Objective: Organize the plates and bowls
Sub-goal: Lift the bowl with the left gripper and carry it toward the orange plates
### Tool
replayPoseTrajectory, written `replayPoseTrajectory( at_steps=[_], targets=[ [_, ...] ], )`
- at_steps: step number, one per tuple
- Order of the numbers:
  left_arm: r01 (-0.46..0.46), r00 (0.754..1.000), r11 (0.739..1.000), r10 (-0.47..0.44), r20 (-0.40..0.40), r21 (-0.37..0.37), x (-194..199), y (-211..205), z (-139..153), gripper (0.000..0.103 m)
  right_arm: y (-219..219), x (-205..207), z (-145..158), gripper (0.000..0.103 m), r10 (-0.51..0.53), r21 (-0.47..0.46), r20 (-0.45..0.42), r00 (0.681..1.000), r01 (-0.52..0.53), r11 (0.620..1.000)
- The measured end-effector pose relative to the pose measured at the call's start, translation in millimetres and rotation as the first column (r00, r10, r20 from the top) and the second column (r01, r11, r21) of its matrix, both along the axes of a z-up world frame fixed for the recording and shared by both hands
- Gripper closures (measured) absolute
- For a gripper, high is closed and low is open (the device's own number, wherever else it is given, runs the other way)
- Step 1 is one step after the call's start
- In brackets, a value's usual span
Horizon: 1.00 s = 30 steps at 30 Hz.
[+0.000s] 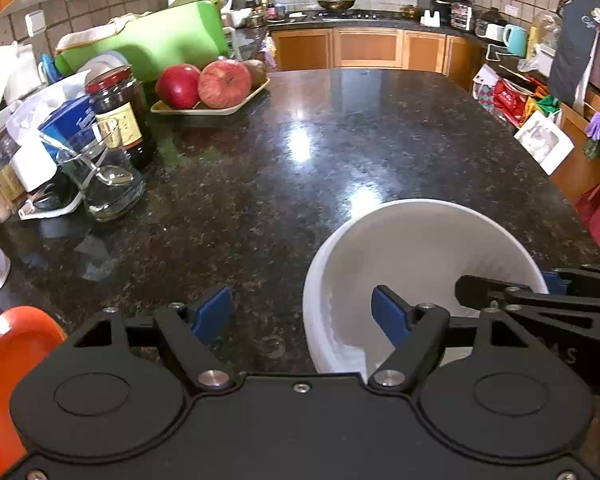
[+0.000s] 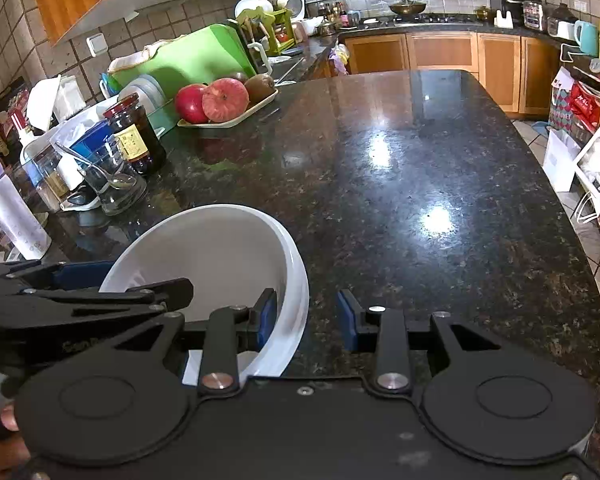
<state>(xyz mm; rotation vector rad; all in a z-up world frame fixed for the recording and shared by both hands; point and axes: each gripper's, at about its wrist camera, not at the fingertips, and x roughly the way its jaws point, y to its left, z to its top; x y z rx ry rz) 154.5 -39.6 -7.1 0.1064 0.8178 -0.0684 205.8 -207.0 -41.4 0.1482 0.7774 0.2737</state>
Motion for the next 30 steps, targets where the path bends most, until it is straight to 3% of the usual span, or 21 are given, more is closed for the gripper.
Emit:
replayPoseTrajectory(
  at_steps=[2, 14, 20, 22, 24, 26, 28, 30],
  targets=[
    [-0.008, 1.0, 1.0, 0.008, 0.001, 0.007, -2, 1, 1, 0.032, 0, -1, 2, 0.067, 0.005, -0.008, 0.004, 1.0, -0.005, 1.0],
    [-0.007, 1.0, 1.0, 0.007, 0.0, 0.024, -13, 0, 4, 0.032, -10, -12, 6, 0.066, 0.01, 0.0, 0.005, 1.0, -0.009, 1.0],
    [0.013, 1.0, 1.0, -0.013, -0.007, -0.006, -14, -3, 4, 0.043, -14, -21, 10, 0.066, 0.01, 0.008, 0.001, 1.0, -0.01, 1.0],
    [0.022, 1.0, 1.0, -0.022, -0.007, -0.013, -15, -6, 3, 0.045, -15, -23, 10, 0.067, 0.01, 0.011, -0.006, 1.0, -0.01, 1.0],
    [0.025, 1.0, 1.0, -0.025, -0.008, -0.017, -15, -8, 3, 0.047, -17, -23, 9, 0.081, 0.016, 0.027, -0.009, 1.0, -0.016, 1.0],
    [0.036, 0.999, 0.999, -0.036, -0.008, -0.018, -16, -11, 2, 0.049, -17, -24, 8, 0.083, 0.013, 0.025, 0.003, 1.0, -0.013, 1.0],
    [0.042, 0.999, 0.999, -0.042, -0.012, -0.013, -18, -14, 2, 0.051, -21, -26, 11, 0.081, 0.016, 0.061, 0.028, 0.999, -0.017, 0.998],
    [0.036, 0.999, 0.999, -0.036, -0.007, 0.005, -20, -15, 2, 0.051, -25, -27, 15, 0.062, -0.002, 0.07, 0.02, 1.0, 0.001, 0.998]
  ],
)
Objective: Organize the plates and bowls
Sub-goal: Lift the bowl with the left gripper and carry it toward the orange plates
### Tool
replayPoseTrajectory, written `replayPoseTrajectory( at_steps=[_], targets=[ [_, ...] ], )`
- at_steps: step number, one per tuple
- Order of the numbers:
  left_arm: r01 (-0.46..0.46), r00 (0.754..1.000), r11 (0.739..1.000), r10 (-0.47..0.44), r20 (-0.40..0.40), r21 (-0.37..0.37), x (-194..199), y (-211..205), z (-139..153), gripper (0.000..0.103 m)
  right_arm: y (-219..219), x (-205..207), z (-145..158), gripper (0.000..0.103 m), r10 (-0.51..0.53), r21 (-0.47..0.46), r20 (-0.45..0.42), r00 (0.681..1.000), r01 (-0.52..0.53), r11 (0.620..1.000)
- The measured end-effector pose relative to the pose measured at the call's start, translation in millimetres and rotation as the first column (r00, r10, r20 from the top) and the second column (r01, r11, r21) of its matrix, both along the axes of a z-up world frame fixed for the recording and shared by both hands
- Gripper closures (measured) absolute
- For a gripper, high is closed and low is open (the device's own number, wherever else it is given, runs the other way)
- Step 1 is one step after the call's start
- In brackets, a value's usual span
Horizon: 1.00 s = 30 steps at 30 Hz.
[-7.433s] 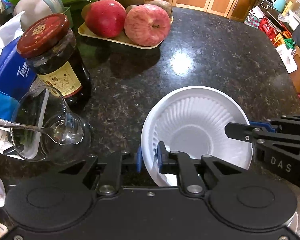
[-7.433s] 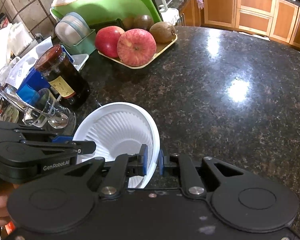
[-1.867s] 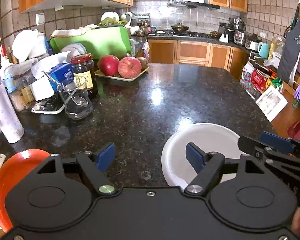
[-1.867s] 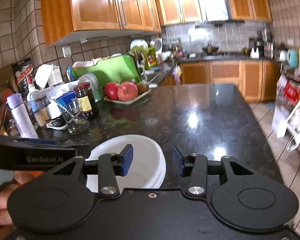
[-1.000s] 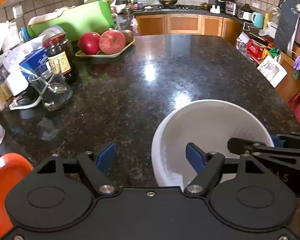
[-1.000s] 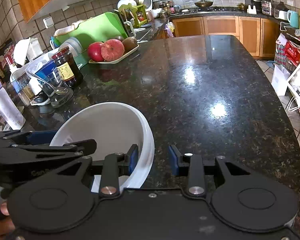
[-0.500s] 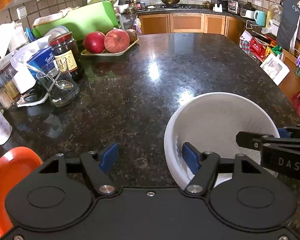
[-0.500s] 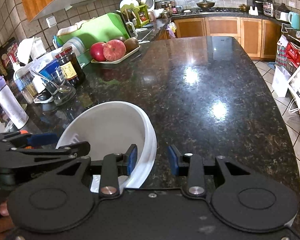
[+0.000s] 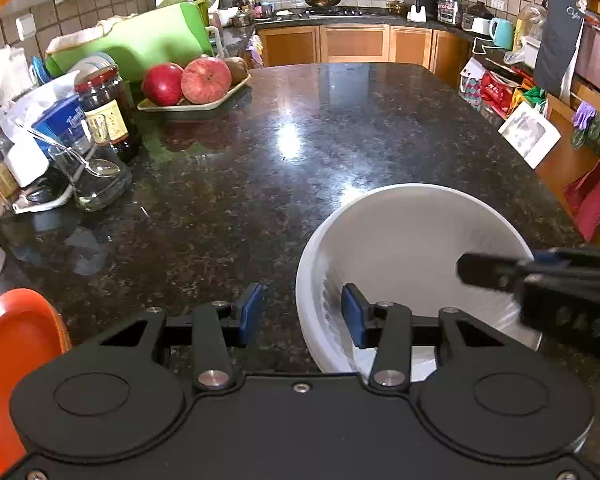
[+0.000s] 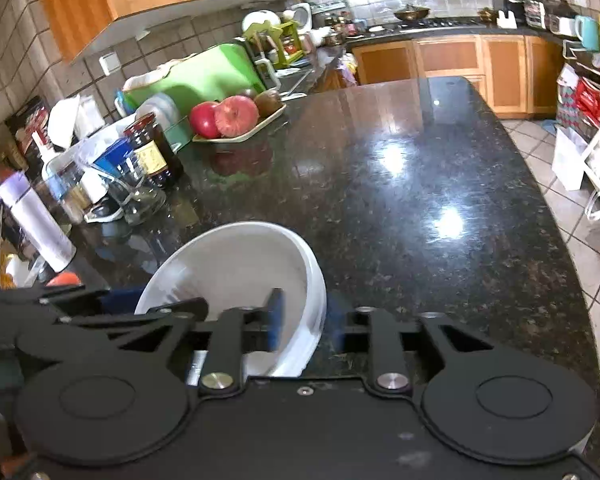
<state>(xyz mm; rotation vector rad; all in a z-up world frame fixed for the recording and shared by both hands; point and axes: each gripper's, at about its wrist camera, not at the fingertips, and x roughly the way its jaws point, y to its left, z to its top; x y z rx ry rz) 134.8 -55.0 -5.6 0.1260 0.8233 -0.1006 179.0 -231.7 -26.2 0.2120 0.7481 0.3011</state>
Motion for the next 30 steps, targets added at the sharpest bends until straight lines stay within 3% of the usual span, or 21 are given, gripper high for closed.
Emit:
replayPoseTrajectory(
  at_steps=[10, 12, 17, 20, 30],
  targets=[
    [-0.015, 1.0, 1.0, 0.015, 0.002, -0.01, -1, 6, 2, 0.05, -7, 0, 2, 0.062, -0.008, -0.009, -0.023, 1.0, 0.008, 1.0],
    [-0.012, 1.0, 1.0, 0.012, -0.003, -0.016, -2, 6, 1, 0.051, -4, -1, 0, 0.07, 0.006, -0.014, -0.024, 1.0, -0.006, 1.0],
    [0.004, 1.0, 0.998, -0.006, -0.022, -0.068, 0, 10, 1, 0.063, 0, -3, -1, 0.084, 0.045, -0.007, -0.024, 0.999, -0.045, 0.999],
    [0.014, 1.0, 0.997, -0.016, -0.027, -0.07, 0, 6, 0, 0.077, 4, -4, -1, 0.085, 0.041, -0.024, -0.006, 0.999, -0.041, 0.999],
    [0.007, 1.0, 0.998, -0.008, -0.01, -0.055, -4, 0, 1, 0.078, 2, 1, -4, 0.085, 0.029, -0.013, -0.042, 0.999, -0.029, 0.999]
  ],
)
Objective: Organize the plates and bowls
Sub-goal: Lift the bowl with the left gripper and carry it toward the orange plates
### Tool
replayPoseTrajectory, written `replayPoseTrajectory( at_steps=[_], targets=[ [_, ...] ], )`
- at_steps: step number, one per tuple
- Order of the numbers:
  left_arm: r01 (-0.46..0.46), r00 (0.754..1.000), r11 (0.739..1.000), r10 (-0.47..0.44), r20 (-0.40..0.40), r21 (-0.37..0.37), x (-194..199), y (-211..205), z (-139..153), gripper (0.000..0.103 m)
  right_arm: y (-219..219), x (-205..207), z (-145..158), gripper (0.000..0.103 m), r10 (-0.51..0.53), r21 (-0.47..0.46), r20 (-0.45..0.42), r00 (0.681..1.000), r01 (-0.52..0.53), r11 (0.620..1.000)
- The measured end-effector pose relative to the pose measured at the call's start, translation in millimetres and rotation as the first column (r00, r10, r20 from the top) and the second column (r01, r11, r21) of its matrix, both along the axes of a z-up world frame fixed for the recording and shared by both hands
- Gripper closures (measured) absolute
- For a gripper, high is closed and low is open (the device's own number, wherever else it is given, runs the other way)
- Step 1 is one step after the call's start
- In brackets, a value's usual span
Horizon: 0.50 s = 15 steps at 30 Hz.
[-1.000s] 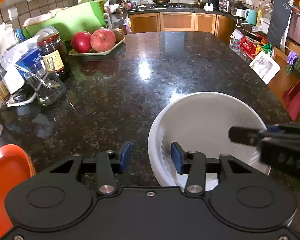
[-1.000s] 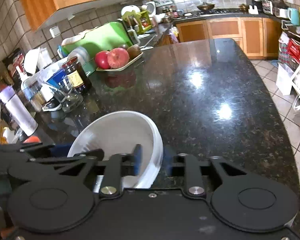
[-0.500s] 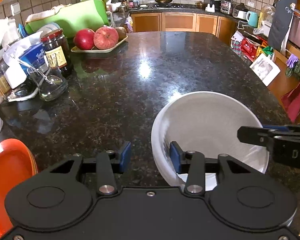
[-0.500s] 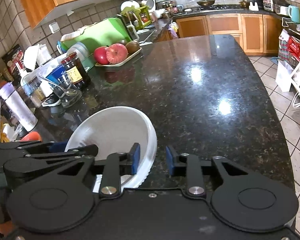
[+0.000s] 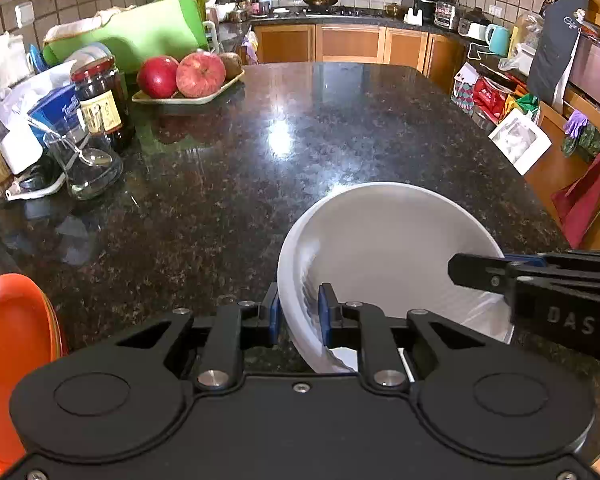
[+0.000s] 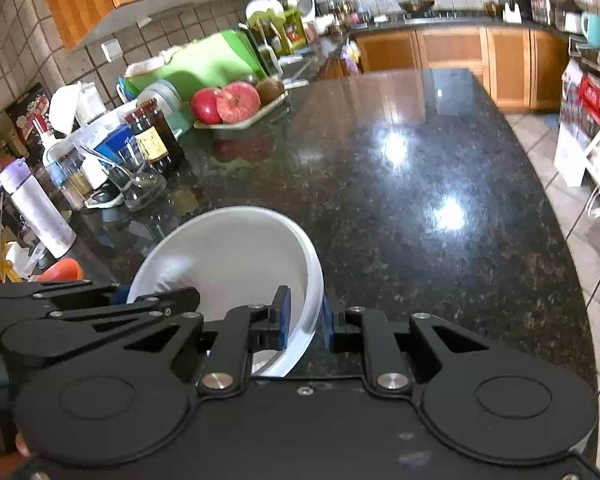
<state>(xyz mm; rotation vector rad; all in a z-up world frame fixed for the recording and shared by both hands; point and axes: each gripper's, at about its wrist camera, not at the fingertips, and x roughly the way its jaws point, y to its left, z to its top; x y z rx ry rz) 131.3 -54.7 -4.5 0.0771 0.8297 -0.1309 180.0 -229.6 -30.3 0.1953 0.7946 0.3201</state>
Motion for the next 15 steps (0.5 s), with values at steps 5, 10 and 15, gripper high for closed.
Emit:
replayPoseTrajectory(
  at_steps=[5, 10, 15],
  targets=[
    [-0.003, 1.0, 1.0, 0.002, 0.011, 0.022, -4, -5, 1, 0.078, -5, 1, 0, 0.087, -0.025, 0.047, -0.019, 1.0, 0.026, 0.999],
    [-0.007, 1.0, 1.0, 0.007, 0.007, -0.015, -5, 0, 6, 0.08, -6, -3, 4, 0.087, -0.015, 0.056, 0.001, 1.0, 0.015, 0.998],
    [-0.019, 0.999, 1.0, 0.019, 0.037, -0.006, -10, 2, 14, 0.081, -3, -6, 10, 0.088, 0.002, 0.064, 0.018, 1.0, -0.003, 0.998]
  ],
)
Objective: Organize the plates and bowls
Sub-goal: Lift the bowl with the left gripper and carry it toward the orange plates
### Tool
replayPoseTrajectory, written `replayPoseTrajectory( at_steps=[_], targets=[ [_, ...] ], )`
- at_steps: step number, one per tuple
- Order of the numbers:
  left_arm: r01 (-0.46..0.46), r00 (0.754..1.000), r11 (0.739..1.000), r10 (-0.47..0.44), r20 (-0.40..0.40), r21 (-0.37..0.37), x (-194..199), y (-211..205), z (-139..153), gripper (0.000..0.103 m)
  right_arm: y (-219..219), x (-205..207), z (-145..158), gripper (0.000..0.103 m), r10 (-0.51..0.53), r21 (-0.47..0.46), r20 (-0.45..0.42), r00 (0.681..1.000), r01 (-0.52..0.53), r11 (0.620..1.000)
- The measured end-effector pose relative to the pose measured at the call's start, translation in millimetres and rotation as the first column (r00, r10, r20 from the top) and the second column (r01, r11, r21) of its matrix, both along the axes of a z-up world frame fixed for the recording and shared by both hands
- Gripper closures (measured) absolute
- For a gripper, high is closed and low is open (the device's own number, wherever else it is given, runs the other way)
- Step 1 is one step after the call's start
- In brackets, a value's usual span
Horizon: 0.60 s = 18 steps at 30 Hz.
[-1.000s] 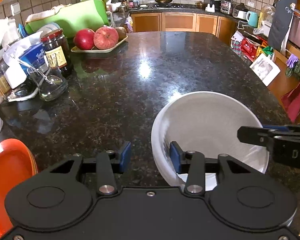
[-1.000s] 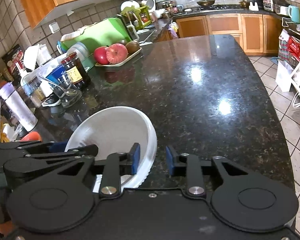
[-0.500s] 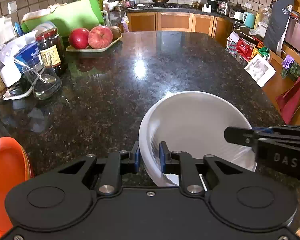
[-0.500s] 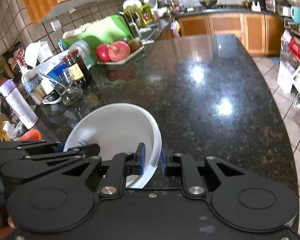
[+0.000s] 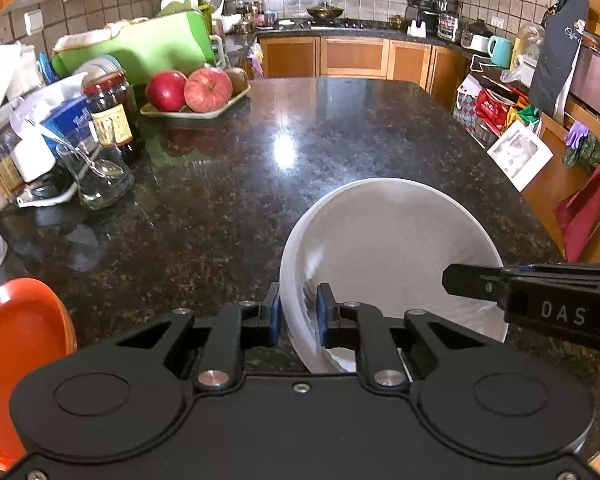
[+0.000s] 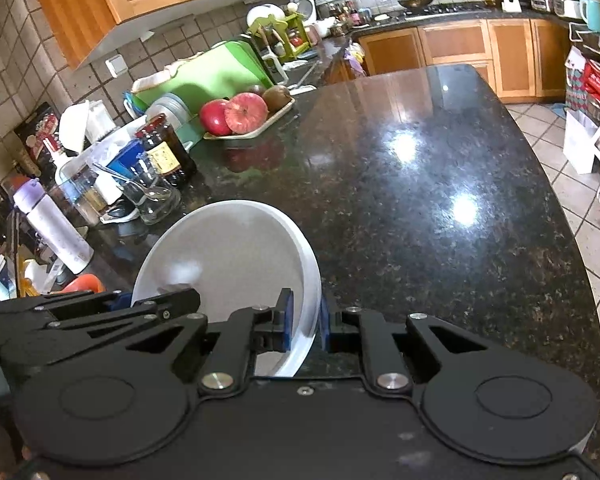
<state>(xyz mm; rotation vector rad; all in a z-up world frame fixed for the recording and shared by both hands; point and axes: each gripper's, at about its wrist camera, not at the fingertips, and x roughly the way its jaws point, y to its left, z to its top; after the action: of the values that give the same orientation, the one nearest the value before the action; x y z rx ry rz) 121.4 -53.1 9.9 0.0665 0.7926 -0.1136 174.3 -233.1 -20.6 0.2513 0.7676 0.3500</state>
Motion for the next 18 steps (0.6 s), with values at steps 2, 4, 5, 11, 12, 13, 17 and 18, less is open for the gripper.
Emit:
replayPoseTrajectory(
  at_steps=[2, 4, 5, 11, 12, 13, 17, 18],
  targets=[
    [-0.008, 1.0, 1.0, 0.008, 0.007, 0.003, -3, 2, 4, 0.081, 2, -2, 3, 0.088, 0.013, 0.004, 0.012, 1.0, -0.013, 1.0],
    [-0.021, 1.0, 1.0, 0.021, 0.012, 0.008, -5, 5, 6, 0.081, 7, -3, 7, 0.088, 0.027, 0.01, 0.022, 0.999, -0.027, 1.0],
    [-0.029, 0.999, 1.0, 0.029, 0.013, 0.01, -7, 7, 8, 0.08, 10, -4, 8, 0.088, 0.034, 0.013, 0.027, 0.999, -0.034, 0.999],
    [-0.081, 0.996, 0.996, 0.08, 0.035, 0.024, -22, 33, 17, 0.08, 41, -12, 16, 0.088, 0.094, 0.021, 0.055, 0.994, -0.095, 0.995],
    [-0.091, 0.995, 0.996, 0.09, 0.038, 0.026, -25, 38, 18, 0.08, 48, -14, 17, 0.088, 0.105, 0.021, 0.06, 0.993, -0.107, 0.994],
    [-0.105, 0.994, 0.994, 0.104, 0.042, 0.027, -28, 46, 20, 0.08, 58, -16, 19, 0.088, 0.118, 0.02, 0.067, 0.991, -0.119, 0.993],
    [-0.149, 0.988, 0.988, 0.148, 0.049, 0.027, -40, 78, 26, 0.08, 97, -25, 26, 0.088, 0.161, 0.017, 0.088, 0.983, -0.163, 0.986],
    [-0.159, 0.986, 0.987, 0.158, 0.047, 0.026, -43, 88, 27, 0.079, 109, -28, 26, 0.088, 0.17, 0.017, 0.092, 0.981, -0.173, 0.985]
  ],
)
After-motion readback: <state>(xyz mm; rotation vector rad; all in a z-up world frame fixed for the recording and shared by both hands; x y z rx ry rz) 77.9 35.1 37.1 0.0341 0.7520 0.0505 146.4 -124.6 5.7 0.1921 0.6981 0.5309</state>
